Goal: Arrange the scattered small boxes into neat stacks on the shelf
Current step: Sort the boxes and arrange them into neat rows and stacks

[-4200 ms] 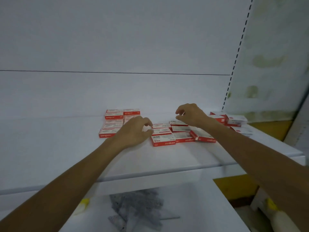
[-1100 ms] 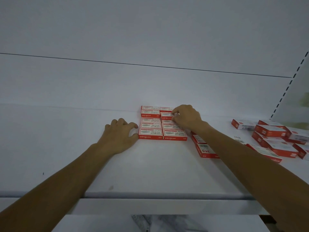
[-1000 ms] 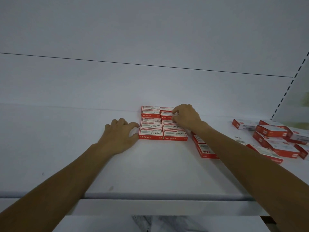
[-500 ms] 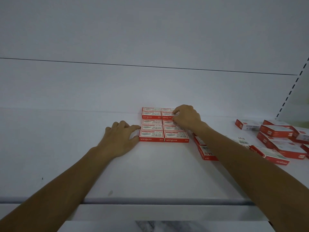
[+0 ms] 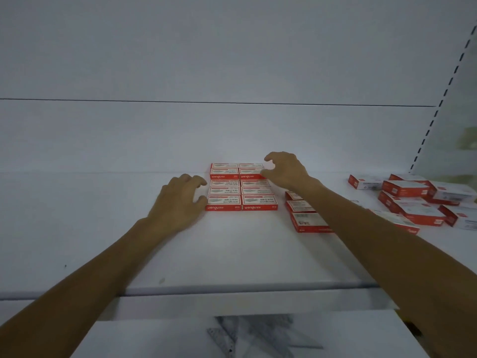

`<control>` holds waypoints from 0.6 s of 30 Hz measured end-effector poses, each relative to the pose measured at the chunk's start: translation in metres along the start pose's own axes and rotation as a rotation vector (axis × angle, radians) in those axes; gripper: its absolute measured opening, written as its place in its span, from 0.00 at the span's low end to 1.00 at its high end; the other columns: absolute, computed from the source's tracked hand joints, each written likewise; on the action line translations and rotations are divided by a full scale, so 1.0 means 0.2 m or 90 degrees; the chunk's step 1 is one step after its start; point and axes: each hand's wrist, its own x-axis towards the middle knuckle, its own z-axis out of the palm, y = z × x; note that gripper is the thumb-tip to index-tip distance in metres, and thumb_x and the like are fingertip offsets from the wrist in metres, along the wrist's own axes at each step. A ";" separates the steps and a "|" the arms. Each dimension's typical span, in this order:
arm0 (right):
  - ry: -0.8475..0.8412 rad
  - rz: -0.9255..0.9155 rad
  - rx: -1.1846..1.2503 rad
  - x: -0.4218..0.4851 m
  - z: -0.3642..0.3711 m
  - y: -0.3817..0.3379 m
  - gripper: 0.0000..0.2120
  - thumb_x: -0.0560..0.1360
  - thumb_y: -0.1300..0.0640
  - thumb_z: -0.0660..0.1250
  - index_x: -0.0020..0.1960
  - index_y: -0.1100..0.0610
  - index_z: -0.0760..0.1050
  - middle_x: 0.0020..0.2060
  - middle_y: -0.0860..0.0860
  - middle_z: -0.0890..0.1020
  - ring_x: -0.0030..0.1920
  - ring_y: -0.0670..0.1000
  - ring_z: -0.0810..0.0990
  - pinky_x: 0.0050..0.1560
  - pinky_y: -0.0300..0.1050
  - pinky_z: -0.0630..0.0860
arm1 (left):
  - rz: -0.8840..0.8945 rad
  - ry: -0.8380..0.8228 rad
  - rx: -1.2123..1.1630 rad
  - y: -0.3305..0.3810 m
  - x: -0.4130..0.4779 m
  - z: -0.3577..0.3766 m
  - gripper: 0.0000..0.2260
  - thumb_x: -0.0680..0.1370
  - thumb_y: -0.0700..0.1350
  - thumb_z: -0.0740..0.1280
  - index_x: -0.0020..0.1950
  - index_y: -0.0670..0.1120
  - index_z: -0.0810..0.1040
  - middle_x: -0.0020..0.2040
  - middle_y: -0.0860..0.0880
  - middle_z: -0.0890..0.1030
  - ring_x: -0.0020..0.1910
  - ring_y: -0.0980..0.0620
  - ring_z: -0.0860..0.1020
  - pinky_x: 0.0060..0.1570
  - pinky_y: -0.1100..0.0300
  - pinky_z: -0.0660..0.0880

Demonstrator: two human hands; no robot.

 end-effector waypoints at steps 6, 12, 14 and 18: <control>-0.002 0.000 -0.004 -0.15 -0.18 0.18 0.16 0.75 0.51 0.65 0.59 0.57 0.76 0.59 0.54 0.78 0.57 0.53 0.77 0.61 0.51 0.73 | 0.146 -0.029 -0.090 0.41 0.02 0.02 0.14 0.77 0.47 0.63 0.62 0.47 0.75 0.62 0.48 0.75 0.62 0.49 0.72 0.61 0.56 0.67; 0.034 0.052 -0.087 -0.34 -0.40 0.46 0.10 0.76 0.55 0.63 0.52 0.59 0.79 0.50 0.53 0.82 0.45 0.51 0.79 0.50 0.45 0.76 | 0.252 -0.093 -0.105 0.84 0.02 0.18 0.16 0.77 0.52 0.62 0.63 0.49 0.74 0.62 0.48 0.75 0.61 0.50 0.72 0.59 0.55 0.68; 0.013 0.055 -0.073 -0.40 -0.47 0.56 0.09 0.76 0.56 0.63 0.50 0.60 0.79 0.49 0.53 0.82 0.44 0.50 0.79 0.49 0.44 0.77 | 0.259 -0.114 -0.105 0.94 0.02 0.23 0.18 0.77 0.54 0.62 0.63 0.49 0.74 0.63 0.48 0.75 0.60 0.50 0.72 0.58 0.56 0.68; -0.056 0.022 -0.067 -0.54 -0.60 0.70 0.09 0.75 0.62 0.62 0.48 0.60 0.81 0.44 0.49 0.82 0.41 0.46 0.76 0.39 0.33 0.69 | 0.274 -0.119 -0.081 1.09 0.02 0.31 0.23 0.73 0.61 0.64 0.63 0.51 0.73 0.63 0.49 0.75 0.60 0.49 0.72 0.60 0.53 0.68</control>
